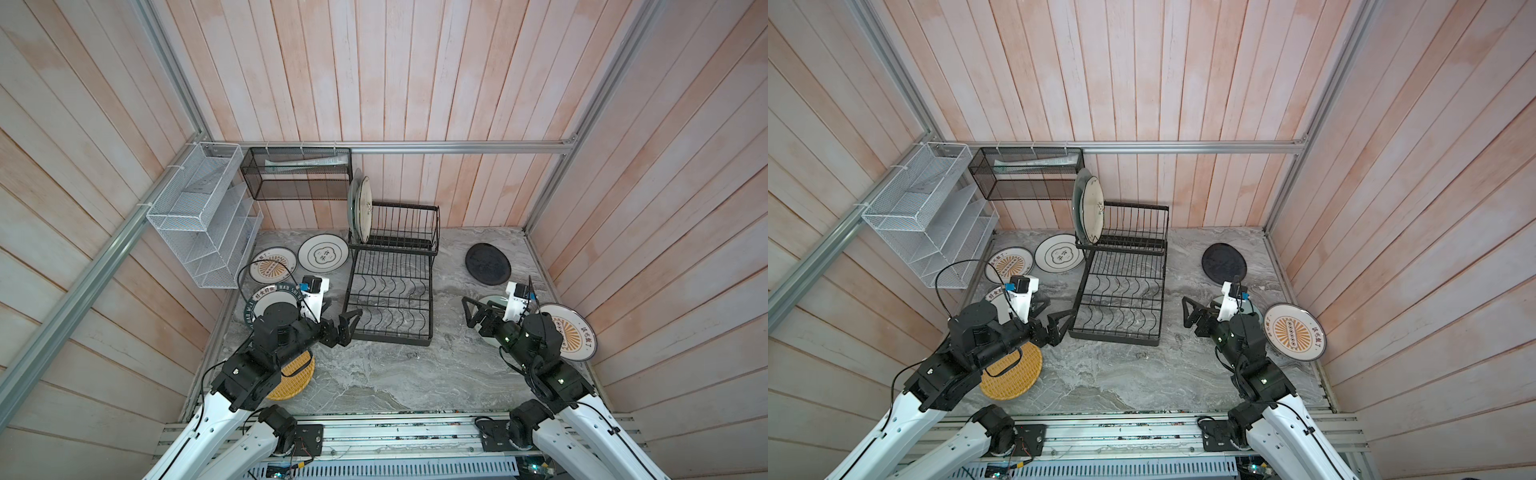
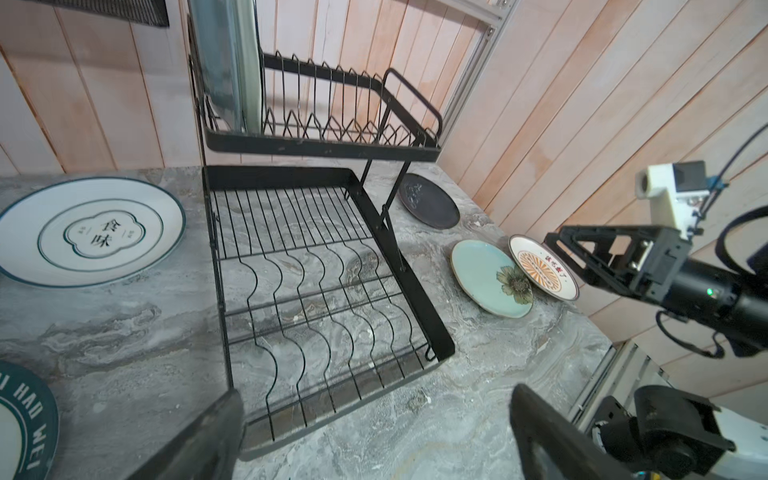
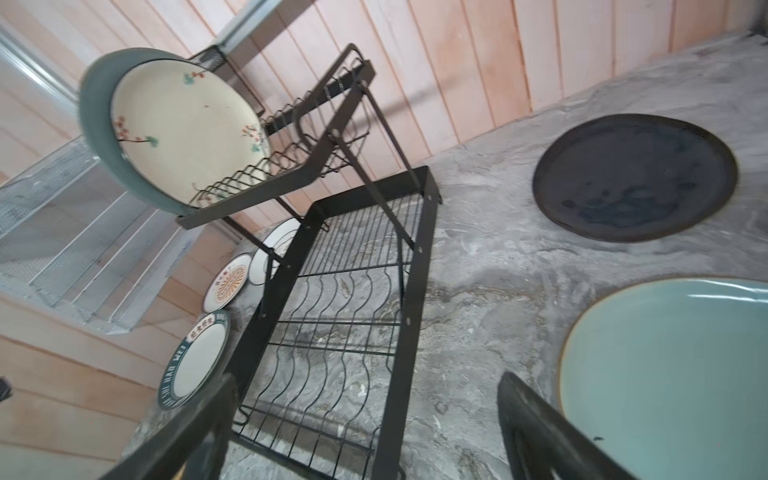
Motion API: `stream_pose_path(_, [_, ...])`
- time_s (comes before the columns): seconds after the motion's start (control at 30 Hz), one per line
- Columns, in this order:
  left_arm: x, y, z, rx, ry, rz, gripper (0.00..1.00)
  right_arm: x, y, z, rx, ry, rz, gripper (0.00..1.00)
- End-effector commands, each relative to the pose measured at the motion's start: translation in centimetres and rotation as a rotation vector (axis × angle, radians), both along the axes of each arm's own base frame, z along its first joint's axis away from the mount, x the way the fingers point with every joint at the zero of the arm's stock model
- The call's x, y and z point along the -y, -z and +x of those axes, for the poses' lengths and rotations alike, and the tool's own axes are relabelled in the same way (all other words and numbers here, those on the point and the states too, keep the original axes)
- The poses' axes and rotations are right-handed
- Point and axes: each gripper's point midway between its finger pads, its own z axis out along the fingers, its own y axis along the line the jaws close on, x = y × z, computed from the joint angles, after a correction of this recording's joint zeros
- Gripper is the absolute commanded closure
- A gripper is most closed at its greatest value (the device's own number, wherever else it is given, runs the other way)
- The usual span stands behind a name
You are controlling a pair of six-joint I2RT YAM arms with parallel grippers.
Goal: Load the plates into the dish rack
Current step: 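Release the cream plate with the left gripper while the right reaches the green plate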
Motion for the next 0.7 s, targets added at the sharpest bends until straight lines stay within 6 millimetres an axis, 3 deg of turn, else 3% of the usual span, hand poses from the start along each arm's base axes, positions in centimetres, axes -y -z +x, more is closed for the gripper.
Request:
stream_pose_path(0.0, [0.3, 2.6, -0.7, -0.096, 0.022, -0.006, 0.00, 1.3, 1.3, 1.5, -0.060, 0.045, 0.025, 0.02])
stream_pose_path(0.17, [0.3, 3.7, -1.0, -0.144, 0.020, 0.001, 0.00, 5.6, 5.3, 4.0, -0.202, 0.188, 0.092, 0.03])
stream_pose_path(0.27, [0.1, 4.3, -0.7, -0.157, -0.004, 0.012, 0.00, 8.5, 8.3, 4.2, -0.325, 0.309, 0.140, 0.02])
stream_pose_path(0.4, [0.1, 4.7, -0.7, -0.168, 0.001, 0.028, 0.00, 10.7, 11.6, 2.9, -0.451, 0.441, 0.170, 0.02])
stream_pose_path(0.67, [0.5, 4.4, -1.0, -0.167, 0.028, 0.013, 0.00, 15.4, 14.5, -1.0, -0.536, 0.650, 0.208, 0.02])
